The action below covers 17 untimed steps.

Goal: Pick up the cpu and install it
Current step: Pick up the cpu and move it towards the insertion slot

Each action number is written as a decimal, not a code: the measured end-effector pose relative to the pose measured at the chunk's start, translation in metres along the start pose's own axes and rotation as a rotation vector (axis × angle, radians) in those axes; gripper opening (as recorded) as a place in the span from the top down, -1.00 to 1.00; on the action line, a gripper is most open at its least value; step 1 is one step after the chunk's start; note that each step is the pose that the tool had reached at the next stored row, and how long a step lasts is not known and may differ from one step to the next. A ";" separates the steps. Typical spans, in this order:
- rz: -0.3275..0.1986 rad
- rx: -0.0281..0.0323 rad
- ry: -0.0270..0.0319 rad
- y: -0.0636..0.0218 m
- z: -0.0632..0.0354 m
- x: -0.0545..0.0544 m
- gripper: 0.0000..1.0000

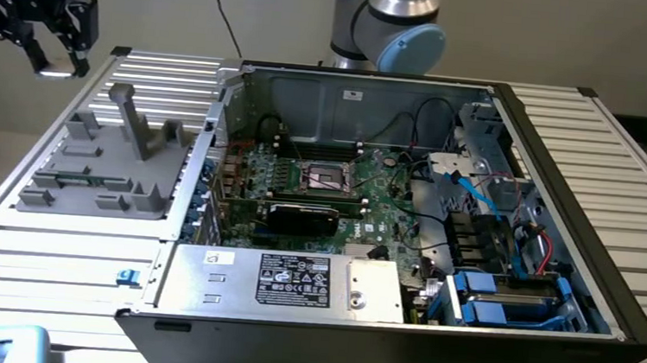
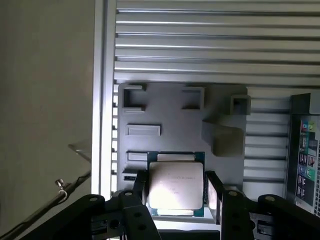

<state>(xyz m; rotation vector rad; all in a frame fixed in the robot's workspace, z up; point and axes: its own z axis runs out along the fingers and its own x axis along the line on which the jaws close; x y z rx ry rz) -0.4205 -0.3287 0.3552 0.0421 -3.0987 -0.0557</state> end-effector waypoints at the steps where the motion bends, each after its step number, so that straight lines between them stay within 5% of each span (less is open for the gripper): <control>1: 0.000 0.0000 0.0003 -0.0001 -0.0009 -0.003 -0.11; 17: 0.000 0.0000 0.0012 -0.0015 -0.0149 -0.067 -0.11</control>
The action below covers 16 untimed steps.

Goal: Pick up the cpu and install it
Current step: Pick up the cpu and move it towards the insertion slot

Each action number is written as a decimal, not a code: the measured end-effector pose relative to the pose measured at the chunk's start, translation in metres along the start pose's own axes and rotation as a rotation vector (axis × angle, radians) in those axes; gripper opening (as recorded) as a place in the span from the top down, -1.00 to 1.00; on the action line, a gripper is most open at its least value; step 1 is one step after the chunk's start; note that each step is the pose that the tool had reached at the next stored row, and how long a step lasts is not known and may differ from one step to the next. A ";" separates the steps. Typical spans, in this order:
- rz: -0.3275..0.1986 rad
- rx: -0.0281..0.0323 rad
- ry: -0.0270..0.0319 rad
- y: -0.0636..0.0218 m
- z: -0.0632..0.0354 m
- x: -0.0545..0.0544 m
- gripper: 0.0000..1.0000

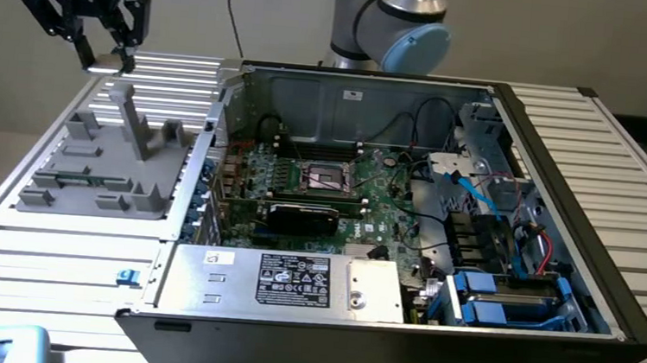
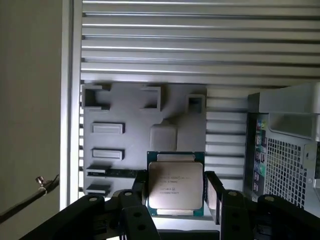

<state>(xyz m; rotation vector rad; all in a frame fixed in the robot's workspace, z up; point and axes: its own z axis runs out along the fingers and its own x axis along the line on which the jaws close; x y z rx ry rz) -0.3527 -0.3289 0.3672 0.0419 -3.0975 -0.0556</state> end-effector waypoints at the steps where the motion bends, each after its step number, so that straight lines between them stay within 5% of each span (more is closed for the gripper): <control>1: 0.000 0.0001 0.0001 -0.0002 -0.0017 -0.004 -0.11; 16: 0.000 -0.0001 0.0035 -0.0025 -0.0132 -0.071 -0.11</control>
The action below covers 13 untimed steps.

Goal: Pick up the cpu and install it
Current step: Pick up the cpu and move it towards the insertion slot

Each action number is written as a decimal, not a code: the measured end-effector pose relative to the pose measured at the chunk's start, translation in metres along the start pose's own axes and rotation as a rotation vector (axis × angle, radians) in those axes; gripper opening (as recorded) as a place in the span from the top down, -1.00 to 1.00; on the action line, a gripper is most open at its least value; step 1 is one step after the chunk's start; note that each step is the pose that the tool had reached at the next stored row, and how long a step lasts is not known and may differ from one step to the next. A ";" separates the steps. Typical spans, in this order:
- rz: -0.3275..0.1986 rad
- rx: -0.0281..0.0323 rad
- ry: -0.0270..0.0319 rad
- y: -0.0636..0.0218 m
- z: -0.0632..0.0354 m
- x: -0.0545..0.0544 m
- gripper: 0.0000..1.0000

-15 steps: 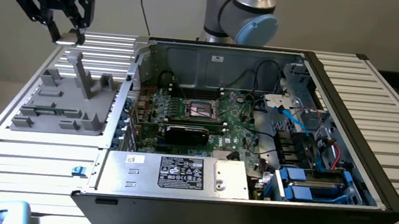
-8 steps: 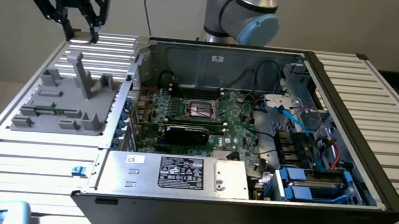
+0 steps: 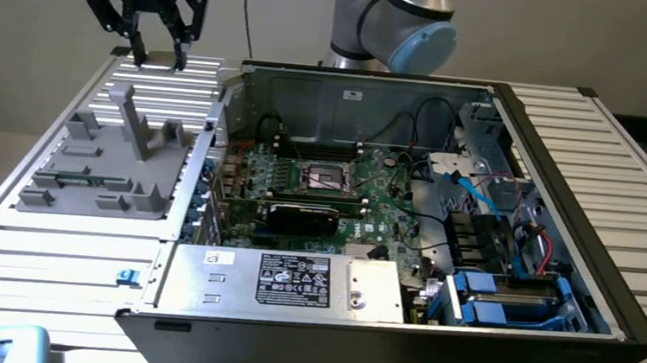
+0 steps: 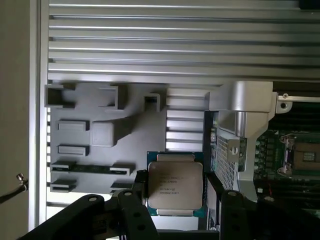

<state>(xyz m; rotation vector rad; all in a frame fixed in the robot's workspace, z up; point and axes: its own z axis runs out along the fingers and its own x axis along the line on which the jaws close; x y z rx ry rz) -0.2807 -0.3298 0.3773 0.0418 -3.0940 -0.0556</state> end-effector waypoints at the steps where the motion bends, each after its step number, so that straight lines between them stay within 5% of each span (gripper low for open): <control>1: 0.000 0.0000 0.0003 -0.0001 -0.0003 -0.005 -0.11; 13: 0.000 -0.0002 0.0066 -0.0019 -0.0032 -0.059 -0.11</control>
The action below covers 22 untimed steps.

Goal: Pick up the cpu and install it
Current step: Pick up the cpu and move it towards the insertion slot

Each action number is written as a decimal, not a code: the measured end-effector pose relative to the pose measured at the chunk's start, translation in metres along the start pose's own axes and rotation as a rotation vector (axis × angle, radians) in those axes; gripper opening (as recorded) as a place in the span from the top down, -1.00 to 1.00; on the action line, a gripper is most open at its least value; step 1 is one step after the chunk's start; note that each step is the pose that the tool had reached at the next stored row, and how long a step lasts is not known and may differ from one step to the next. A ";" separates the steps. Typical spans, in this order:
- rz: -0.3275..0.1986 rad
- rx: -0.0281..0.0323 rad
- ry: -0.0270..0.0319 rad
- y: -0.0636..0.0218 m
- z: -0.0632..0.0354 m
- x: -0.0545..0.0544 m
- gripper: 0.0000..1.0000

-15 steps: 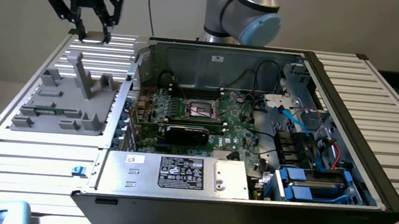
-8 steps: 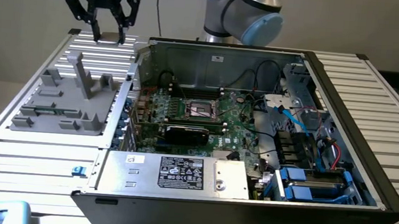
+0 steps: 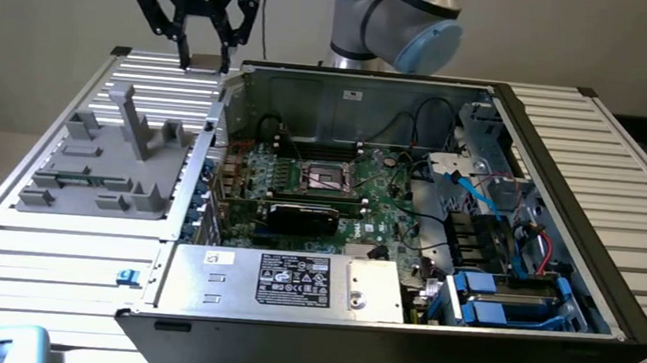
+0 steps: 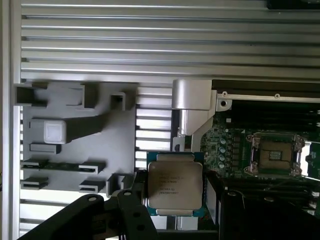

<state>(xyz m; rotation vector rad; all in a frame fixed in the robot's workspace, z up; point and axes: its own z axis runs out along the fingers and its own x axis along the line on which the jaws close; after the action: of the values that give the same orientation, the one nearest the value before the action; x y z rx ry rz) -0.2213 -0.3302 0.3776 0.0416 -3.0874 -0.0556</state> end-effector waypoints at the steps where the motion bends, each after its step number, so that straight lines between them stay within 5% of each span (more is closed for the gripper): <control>1: 0.000 0.0000 0.0001 -0.0002 -0.0002 -0.005 -0.11; 22: 0.000 0.0000 0.0006 -0.0108 -0.0020 -0.076 -0.11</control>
<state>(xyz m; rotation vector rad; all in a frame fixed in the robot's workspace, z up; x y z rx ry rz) -0.1446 -0.3389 0.3751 0.0416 -3.0869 -0.0555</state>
